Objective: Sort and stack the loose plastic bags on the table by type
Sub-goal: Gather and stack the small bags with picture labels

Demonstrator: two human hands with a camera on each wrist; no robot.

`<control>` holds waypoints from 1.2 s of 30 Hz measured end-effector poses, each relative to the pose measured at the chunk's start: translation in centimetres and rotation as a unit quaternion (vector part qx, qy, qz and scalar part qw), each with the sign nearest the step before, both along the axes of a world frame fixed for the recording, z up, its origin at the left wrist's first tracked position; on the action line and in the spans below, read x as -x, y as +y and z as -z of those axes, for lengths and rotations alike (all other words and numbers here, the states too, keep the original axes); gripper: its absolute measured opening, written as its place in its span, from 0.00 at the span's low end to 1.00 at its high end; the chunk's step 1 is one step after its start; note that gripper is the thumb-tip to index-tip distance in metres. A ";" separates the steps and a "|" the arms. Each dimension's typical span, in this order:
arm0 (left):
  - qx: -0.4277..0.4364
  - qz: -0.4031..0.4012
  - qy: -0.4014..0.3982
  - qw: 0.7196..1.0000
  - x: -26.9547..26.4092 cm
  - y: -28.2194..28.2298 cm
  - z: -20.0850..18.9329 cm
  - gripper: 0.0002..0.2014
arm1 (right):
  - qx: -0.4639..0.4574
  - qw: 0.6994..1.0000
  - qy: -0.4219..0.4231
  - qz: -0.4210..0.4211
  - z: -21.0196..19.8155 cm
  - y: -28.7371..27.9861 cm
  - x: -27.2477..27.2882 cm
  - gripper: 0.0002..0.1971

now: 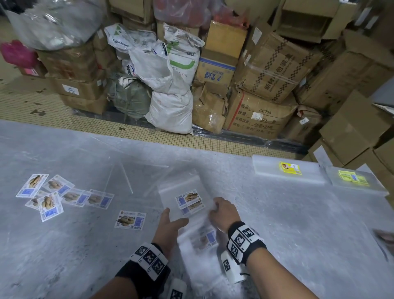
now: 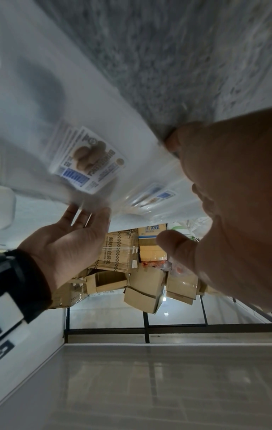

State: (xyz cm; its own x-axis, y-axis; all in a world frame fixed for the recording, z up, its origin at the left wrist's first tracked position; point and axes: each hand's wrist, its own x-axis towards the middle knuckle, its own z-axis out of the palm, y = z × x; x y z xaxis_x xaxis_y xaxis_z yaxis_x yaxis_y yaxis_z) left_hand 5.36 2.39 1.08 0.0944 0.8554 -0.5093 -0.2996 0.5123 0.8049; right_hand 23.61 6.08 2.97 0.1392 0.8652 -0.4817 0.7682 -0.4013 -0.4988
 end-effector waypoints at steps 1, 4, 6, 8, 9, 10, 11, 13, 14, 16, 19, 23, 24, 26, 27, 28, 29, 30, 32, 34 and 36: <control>0.001 -0.003 -0.009 1.000 0.0 0.0 -0.2 0.42 | -0.006 1.000 -0.002 -0.002 -0.4 -0.2 0.2 0.23; 0.017 -0.017 -0.034 0.999 0.1 0.1 0.4 0.43 | -0.011 1.000 -0.008 0.007 -0.9 -0.6 0.2 0.28; 0.017 -0.021 -0.048 0.999 0.2 0.1 0.6 0.44 | -0.012 1.000 -0.002 0.012 -0.9 -0.6 0.1 0.28; 0.016 -0.023 -0.058 0.998 0.3 0.1 0.9 0.47 | -0.014 0.999 0.015 0.024 -1.0 -0.6 0.1 0.28; 0.017 -0.017 -0.052 0.998 0.3 0.0 0.6 0.48 | -0.014 0.999 0.020 0.029 -1.0 -0.7 0.1 0.27; 0.018 -0.008 -0.044 0.999 0.4 0.0 0.9 0.49 | -0.012 0.999 0.024 0.033 -1.1 -0.7 0.1 0.27; 0.015 -0.005 -0.045 0.999 0.5 0.1 1.7 0.50 | -0.010 0.999 0.028 0.033 -1.1 -0.7 0.0 0.27; 0.022 -0.006 -0.050 0.999 0.7 0.7 5.9 0.54 | -0.004 0.999 0.033 0.031 -1.2 -0.7 -0.1 0.24; 0.025 -0.006 -0.051 0.998 1.0 1.0 8.1 0.55 | 0.000 0.999 0.042 0.033 -1.2 -0.7 -0.2 0.21; 0.023 0.006 -0.042 0.999 1.1 0.7 5.4 0.52 | 0.007 0.996 0.069 0.048 -0.9 -0.7 -0.4 0.11; 0.009 0.019 -0.037 0.999 1.2 0.1 1.6 0.29 | 0.007 0.992 0.102 0.080 -0.5 -0.7 -0.6 0.05; -0.015 0.042 -0.031 0.999 1.2 -0.2 0.6 0.19 | 0.011 0.986 0.125 0.109 -0.8 -0.6 -0.8 0.10; -0.023 0.046 -0.033 0.998 1.2 -0.2 0.4 0.18 | 0.011 0.985 0.128 0.117 -0.8 -0.6 -0.9 0.11; -0.022 0.051 -0.038 0.998 1.1 -0.3 -0.1 0.17 | 0.020 0.982 0.135 0.129 -0.9 -0.5 -1.2 0.13; -0.020 0.054 -0.035 0.998 1.3 -0.3 -0.1 0.18 | 0.027 0.979 0.148 0.141 -0.8 -0.4 -1.4 0.14; -0.019 0.061 -0.040 0.997 1.3 -0.3 -0.2 0.18 | 0.035 0.974 0.165 0.152 -0.7 -0.5 -1.6 0.16; -0.013 0.060 -0.038 0.997 1.4 -0.2 0.1 0.19 | 0.043 0.970 0.180 0.157 -0.8 -0.6 -1.7 0.18; -0.010 0.059 -0.039 0.997 1.5 -0.1 0.3 0.20 | 0.053 0.968 0.189 0.154 -0.8 -0.7 -1.8 0.19; 0.006 0.060 -0.047 0.997 1.5 -0.1 0.8 0.25 | 0.074 0.966 0.201 0.146 -0.6 -1.0 -1.9 0.20; 0.029 0.051 -0.068 0.996 1.7 -0.1 1.5 0.38 | 0.071 0.963 0.216 0.146 -0.3 -1.4 -1.7 0.25; 0.039 0.033 -0.068 0.996 1.8 -0.1 2.1 0.47 | 0.060 0.958 0.234 0.156 0.1 -1.7 -1.6 0.27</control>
